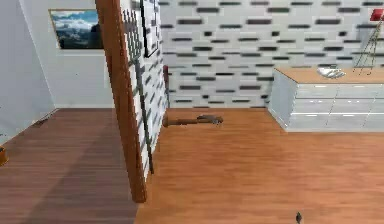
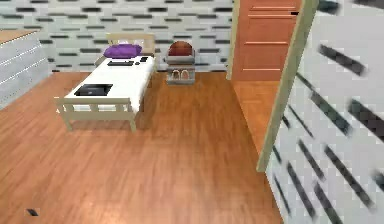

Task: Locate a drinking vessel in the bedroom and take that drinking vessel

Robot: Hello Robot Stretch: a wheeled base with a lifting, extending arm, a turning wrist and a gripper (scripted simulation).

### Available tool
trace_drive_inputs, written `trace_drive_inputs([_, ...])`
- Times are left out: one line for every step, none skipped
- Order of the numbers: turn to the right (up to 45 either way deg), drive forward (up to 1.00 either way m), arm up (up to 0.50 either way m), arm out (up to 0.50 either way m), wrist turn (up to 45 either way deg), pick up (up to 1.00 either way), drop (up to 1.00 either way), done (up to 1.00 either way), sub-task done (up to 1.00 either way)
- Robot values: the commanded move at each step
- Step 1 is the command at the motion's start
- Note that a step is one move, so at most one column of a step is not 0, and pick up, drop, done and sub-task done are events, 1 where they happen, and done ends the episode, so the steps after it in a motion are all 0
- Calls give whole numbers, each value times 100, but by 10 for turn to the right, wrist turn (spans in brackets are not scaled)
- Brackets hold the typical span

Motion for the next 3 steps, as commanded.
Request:
trace_drive_inputs([300, 0, 0, 0, 0, 0, 0, 0, 0])
trace_drive_inputs([0, 100, 0, 0, 0, 0, 0, 0, 0])
trace_drive_inputs([0, 70, 0, 0, 0, 0, 0, 0, 0])
